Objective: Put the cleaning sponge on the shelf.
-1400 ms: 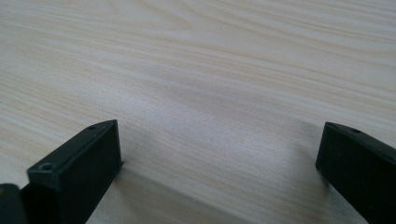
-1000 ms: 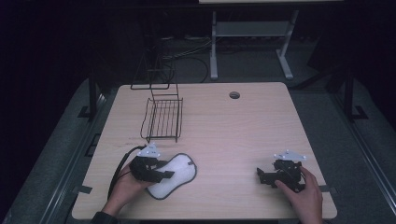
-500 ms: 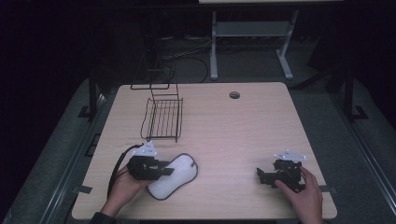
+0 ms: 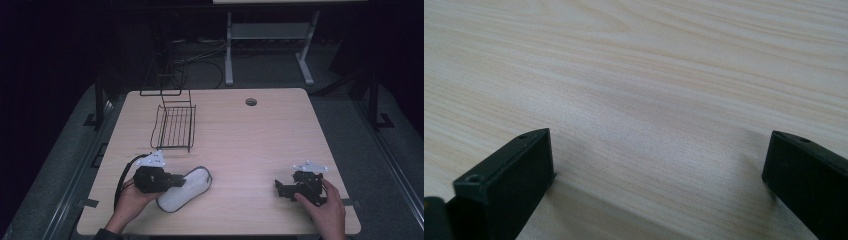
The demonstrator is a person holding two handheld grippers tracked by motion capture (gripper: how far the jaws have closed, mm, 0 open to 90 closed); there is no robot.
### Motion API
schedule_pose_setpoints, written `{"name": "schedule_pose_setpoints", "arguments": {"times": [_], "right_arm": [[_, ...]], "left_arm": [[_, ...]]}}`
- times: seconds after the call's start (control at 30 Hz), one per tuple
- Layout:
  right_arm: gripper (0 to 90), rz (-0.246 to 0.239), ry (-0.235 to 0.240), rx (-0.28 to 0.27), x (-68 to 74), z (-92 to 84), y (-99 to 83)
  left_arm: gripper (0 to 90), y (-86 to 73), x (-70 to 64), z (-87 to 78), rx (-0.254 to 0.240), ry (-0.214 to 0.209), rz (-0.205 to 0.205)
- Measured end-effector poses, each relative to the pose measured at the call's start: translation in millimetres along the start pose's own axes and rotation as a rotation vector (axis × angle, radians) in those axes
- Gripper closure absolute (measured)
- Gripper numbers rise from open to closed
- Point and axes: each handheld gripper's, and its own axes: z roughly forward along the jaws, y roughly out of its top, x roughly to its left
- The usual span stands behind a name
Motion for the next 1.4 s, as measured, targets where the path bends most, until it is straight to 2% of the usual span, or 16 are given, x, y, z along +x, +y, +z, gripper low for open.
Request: {"name": "schedule_pose_setpoints", "arguments": {"times": [0.17,0.27,0.4,0.53,0.73,1.13,1.17,1.4], "right_arm": [[0.0,0.0,0.0,0.0,0.0,0.0,0.0],[0.0,0.0,0.0,0.0,0.0,0.0,0.0],[0.0,-0.001,0.0,0.0,0.0,0.0,0.0],[0.0,-0.002,0.0,0.0,-0.1,0.0,0.0],[0.0,-0.002,0.0,0.0,-0.1,0.0,0.0],[0.0,0.0,0.0,0.0,0.0,0.0,0.0],[0.0,0.0,0.0,0.0,0.0,0.0,0.0],[0.0,0.0,0.0,0.0,0.0,0.0,0.0]], "left_arm": [[80.8,0.3,1.6,-0.7,0.0,0.003,-0.022],[81.0,2.8,0.3,-2.0,0.002,0.02,-0.021],[81.1,6.9,-0.3,-5.4,-0.022,0.016,-0.015],[81.3,10.1,2.3,-7.2,-0.013,0.025,-0.014],[81.4,14.3,11.2,-13.3,-0.024,0.046,-0.036],[81.2,25.0,30.3,-22.9,-0.059,0.089,-0.051],[81.2,28.0,34.9,-24.4,-0.059,0.098,-0.052],[81.1,32.0,47.3,-28.4,-0.072,0.11,-0.07]]}}
